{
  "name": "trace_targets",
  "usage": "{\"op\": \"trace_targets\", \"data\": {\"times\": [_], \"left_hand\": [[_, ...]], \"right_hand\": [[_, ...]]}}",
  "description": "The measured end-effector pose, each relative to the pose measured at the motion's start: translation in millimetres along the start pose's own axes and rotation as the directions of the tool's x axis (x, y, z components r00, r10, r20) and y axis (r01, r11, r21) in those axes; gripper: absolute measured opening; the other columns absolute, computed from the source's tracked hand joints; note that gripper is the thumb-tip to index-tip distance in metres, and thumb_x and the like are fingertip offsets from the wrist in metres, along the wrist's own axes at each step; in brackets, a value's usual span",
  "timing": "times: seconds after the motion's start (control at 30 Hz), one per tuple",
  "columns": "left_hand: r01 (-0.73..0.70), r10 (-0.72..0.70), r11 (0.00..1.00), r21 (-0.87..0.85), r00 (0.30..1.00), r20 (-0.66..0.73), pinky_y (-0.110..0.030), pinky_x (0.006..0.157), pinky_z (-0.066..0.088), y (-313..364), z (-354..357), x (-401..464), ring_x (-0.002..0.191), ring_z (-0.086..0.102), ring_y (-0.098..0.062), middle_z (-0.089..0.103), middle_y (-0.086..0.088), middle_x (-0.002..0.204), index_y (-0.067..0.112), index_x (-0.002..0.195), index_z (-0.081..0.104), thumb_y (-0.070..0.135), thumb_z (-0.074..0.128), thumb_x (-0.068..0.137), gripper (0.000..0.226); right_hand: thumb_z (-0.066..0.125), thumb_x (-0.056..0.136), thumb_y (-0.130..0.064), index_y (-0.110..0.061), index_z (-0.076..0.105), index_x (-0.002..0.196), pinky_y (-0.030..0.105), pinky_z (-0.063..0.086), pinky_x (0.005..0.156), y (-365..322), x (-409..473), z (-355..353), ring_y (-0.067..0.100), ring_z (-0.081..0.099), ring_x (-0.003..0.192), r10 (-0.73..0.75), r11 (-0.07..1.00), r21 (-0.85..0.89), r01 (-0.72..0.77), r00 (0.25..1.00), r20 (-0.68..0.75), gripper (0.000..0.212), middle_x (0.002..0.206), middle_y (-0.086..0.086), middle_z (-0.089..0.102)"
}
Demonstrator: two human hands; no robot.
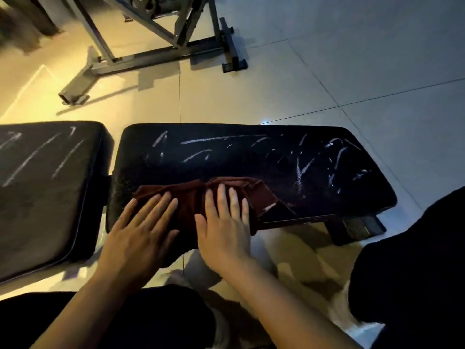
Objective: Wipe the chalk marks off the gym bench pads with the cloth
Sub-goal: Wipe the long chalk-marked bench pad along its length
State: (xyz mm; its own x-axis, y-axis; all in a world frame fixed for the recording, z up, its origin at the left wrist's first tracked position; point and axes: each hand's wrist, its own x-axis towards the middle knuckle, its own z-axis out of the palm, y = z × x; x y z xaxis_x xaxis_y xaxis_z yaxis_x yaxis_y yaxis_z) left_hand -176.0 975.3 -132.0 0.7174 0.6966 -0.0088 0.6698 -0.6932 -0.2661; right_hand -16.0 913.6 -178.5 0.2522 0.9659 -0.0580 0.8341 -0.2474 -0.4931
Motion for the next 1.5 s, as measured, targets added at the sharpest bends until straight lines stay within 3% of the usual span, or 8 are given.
{"op": "trace_targets", "data": {"times": [0.27,0.4,0.57,0.83,1.0,1.13,1.3,1.5], "left_hand": [[0.048,-0.048,0.998,-0.04,0.999,-0.012,-0.044,0.11,0.025,23,4,17,0.131,0.048,-0.029,0.052,-0.011,0.14,0.01,0.135,0.054,0.053,0.011,0.1,0.07],[0.17,-0.217,0.956,-0.237,0.958,-0.189,-0.049,0.095,0.044,19,-2,35,0.118,0.054,-0.036,0.06,-0.014,0.13,0.008,0.126,0.062,0.039,0.036,0.095,0.051],[0.404,-0.512,0.82,-0.406,0.835,-0.203,-0.05,0.087,0.043,3,1,41,0.106,0.053,-0.043,0.062,-0.02,0.117,0.001,0.117,0.066,0.014,0.066,0.088,0.032],[0.397,-0.538,0.766,-0.506,0.826,-0.166,-0.04,0.078,0.042,-1,-15,46,0.092,0.057,-0.028,0.064,-0.007,0.102,0.015,0.094,0.072,0.021,0.07,0.085,0.011],[0.27,-0.626,0.538,-0.798,0.762,-0.164,-0.026,0.07,0.042,12,-34,31,0.086,0.057,-0.016,0.06,0.003,0.094,0.016,0.09,0.068,0.018,0.069,0.087,0.003],[0.143,-0.643,0.296,-0.944,0.761,-0.086,-0.044,0.071,0.056,33,-43,13,0.086,0.062,-0.01,0.065,0.011,0.089,0.018,0.092,0.067,0.016,0.068,0.087,0.006],[0.113,-0.416,0.562,-0.819,0.895,-0.162,-0.02,0.071,0.048,45,-47,-8,0.079,0.06,-0.008,0.064,0.008,0.087,0.017,0.097,0.071,0.004,0.078,0.075,0.026],[0.061,-0.3,0.701,-0.71,0.929,-0.217,-0.03,0.055,0.048,46,-49,-36,0.061,0.057,-0.016,0.062,0.005,0.07,0.017,0.081,0.075,0.015,0.084,0.069,0.015]], "right_hand": [[0.01,0.098,-0.058,-0.027,0.0,0.155,0.036,-0.009,0.118,41,8,-16,0.02,-0.012,0.149,0.114,0.992,0.054,-0.116,0.993,0.044,0.066,0.163,0.006,-0.01],[0.027,0.103,-0.046,-0.025,0.023,0.153,0.035,0.01,0.119,68,12,-29,0.018,0.007,0.149,0.136,0.979,0.158,-0.133,0.991,-0.01,0.054,0.163,0.003,0.012],[0.054,0.098,-0.032,-0.014,0.046,0.14,0.034,0.038,0.104,86,35,-44,0.022,0.044,0.127,0.325,0.899,0.353,-0.261,0.936,-0.137,0.047,0.139,0.005,0.048],[0.064,0.092,-0.028,-0.024,0.056,0.098,0.029,0.039,0.074,87,64,-63,0.019,0.053,0.093,0.45,0.835,0.391,-0.386,0.889,-0.083,0.011,0.111,0.001,0.053],[0.065,0.091,-0.017,-0.029,0.053,0.088,0.026,0.046,0.073,93,20,-99,0.014,0.061,0.084,0.324,0.737,0.667,-0.109,0.923,-0.208,0.018,0.088,-0.004,0.062],[0.064,0.091,-0.011,-0.037,0.059,0.105,0.024,0.051,0.08,103,-27,-131,0.006,0.062,0.091,0.186,0.817,0.575,-0.039,0.962,-0.199,0.029,0.094,-0.008,0.066],[0.063,0.092,-0.013,-0.029,0.07,0.102,0.006,0.034,0.069,113,-67,-150,-0.003,0.052,0.083,0.147,0.98,0.164,-0.11,0.961,-0.235,0.02,0.091,-0.019,0.057],[0.058,0.095,-0.024,-0.026,0.07,0.105,0.027,0.035,0.068,106,-81,-163,0.012,0.047,0.085,0.063,0.988,-0.117,-0.103,0.949,-0.309,0.015,0.094,-0.009,0.05]]}}
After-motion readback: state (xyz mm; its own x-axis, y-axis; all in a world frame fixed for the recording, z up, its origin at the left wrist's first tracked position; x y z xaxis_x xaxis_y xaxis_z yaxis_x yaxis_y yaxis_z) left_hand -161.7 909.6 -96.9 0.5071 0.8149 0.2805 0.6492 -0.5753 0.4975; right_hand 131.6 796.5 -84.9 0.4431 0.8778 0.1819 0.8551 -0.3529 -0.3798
